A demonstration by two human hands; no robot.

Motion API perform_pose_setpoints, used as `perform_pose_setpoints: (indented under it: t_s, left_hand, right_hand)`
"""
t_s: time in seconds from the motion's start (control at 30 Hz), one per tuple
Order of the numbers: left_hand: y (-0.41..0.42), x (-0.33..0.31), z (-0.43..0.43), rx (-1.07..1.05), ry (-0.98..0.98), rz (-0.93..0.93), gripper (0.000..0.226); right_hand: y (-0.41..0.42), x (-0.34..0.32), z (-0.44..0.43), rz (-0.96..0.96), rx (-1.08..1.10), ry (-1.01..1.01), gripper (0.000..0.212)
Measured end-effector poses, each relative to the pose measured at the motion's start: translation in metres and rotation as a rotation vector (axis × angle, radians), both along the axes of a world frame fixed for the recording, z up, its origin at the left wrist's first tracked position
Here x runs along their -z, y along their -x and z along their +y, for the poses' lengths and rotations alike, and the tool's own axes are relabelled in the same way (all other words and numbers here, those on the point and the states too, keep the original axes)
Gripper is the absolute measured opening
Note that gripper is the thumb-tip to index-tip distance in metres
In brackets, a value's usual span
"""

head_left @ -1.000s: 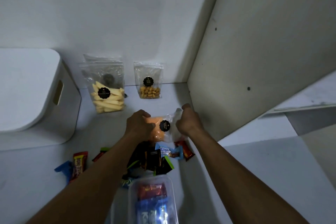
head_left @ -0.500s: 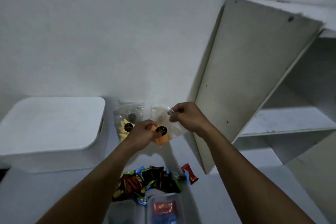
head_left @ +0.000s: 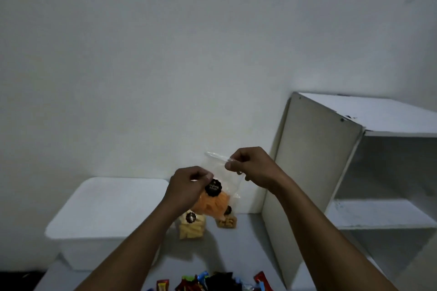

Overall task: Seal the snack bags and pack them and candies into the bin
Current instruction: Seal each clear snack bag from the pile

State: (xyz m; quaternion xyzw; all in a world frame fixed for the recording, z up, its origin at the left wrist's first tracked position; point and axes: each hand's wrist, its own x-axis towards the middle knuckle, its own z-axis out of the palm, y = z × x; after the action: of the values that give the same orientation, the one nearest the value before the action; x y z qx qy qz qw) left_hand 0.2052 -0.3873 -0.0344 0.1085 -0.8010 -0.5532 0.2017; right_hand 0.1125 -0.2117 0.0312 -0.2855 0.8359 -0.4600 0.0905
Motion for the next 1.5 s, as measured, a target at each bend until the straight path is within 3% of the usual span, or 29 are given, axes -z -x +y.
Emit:
perform_pose_setpoints:
  t_s: [0.2,0.4,0.6,0.83,0.93,1.17,1.37,1.5]
  left_hand:
    - [-0.013,-0.051,-0.009,-0.030,-0.133,0.188,0.005]
    - [-0.020,-0.081,-0.012,0.027,-0.225,0.230,0.008]
    - [-0.010,-0.097,-0.027,-0.060,-0.117,0.264,0.008]
    - [-0.006,-0.107,-0.031,0.058,-0.195,0.218,0.007]
    - [-0.004,-0.108,-0.035,0.043,-0.098,0.215,0.007]
    - [-0.002,-0.112,-0.048,-0.025,-0.064,0.228,0.007]
    - [-0.004,-0.122,-0.043,0.118,-0.189,0.133,0.011]
    - [-0.004,-0.128,-0.043,0.118,-0.121,0.145,0.008]
  right_hand:
    - [-0.016,-0.028,-0.020,0.049,-0.061,0.075,0.012]
    - [-0.018,-0.056,-0.030,0.163,-0.059,0.117,0.010]
    - [-0.017,-0.065,-0.043,0.175,-0.091,0.123,0.010]
    - [-0.014,-0.077,-0.053,0.273,-0.064,0.105,0.010]
    - [-0.015,-0.074,-0.057,0.279,-0.074,0.109,0.010]
    - [-0.015,-0.068,-0.055,0.146,-0.128,0.176,0.012]
    - [-0.012,-0.071,-0.050,0.183,-0.034,0.224,0.010]
    - [-0.010,-0.070,-0.047,0.137,-0.051,0.294,0.009]
